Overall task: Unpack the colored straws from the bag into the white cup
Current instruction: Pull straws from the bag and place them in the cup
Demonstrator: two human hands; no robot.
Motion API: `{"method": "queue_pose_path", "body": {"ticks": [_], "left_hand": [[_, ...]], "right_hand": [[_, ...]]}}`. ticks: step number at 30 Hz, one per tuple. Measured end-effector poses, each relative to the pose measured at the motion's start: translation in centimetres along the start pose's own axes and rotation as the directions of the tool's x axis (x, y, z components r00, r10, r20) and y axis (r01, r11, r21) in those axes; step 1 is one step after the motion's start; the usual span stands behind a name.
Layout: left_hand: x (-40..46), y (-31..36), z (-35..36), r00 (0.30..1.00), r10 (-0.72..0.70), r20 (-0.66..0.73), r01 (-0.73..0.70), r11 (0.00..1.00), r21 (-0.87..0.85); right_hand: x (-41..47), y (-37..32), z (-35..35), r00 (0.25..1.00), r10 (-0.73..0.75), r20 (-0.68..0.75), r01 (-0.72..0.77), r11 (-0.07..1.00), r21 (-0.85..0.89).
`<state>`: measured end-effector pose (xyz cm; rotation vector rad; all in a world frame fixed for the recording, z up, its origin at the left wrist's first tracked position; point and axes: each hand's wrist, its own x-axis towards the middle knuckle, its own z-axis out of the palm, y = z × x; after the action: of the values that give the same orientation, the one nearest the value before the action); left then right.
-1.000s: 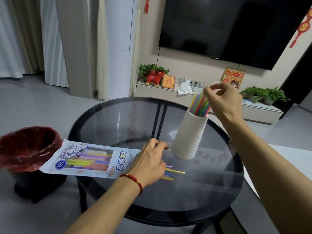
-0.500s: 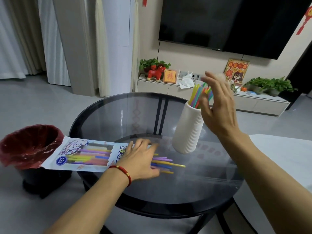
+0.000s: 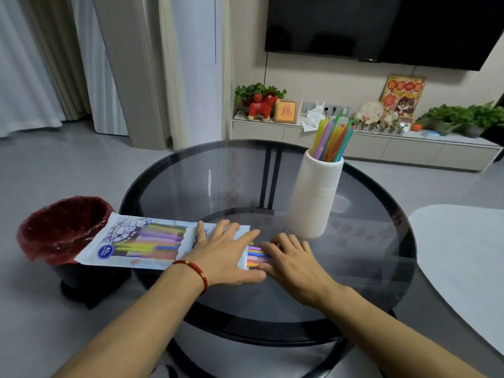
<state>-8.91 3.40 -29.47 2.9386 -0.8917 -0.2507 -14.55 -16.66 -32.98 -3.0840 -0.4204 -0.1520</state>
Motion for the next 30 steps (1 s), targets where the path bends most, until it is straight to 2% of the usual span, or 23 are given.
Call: {"method": "queue_pose_path", "body": {"ticks": [3,11,15,20,24,30], "left_hand": [[-0.1,0.3,0.1,1.0,-0.004,-0.009,0.004,1.0,0.004],[-0.5,0.3,0.0,0.998,0.027,-0.055,-0.027,1.0,0.002],[-0.5,0.5,-0.2,0.998,0.027,-0.056,-0.029,0.999,-0.024],[-0.5,0.7,-0.2,0.999,0.02,-0.041,-0.02,1.0,0.017],[-0.5,1.3,-0.4,0.997,0.048,-0.052,-0.046,0.998,0.04],[-0.4,2.3,-0.3,0.984,0.161,-0.078,-0.159,0.986,0.041]], "right_hand": [[0.3,-0.4,-0.3,0.999,0.032,-0.009,-0.031,0.998,0.053],[-1.7,1.4,-2.4,0.999,-0.025,-0.023,0.029,0.98,0.197],[-2.6,3.3,-3.4,0.997,0.05,-0.067,-0.028,0.954,0.298],[-4.0,5.3,-5.3,0.994,0.091,-0.055,-0.054,0.877,0.477],[-5.3,6.3,-6.8,0.986,0.164,-0.007,-0.114,0.719,0.685],[-5.8,5.9,-7.3,0.987,0.16,0.011,-0.132,0.775,0.618]]}}
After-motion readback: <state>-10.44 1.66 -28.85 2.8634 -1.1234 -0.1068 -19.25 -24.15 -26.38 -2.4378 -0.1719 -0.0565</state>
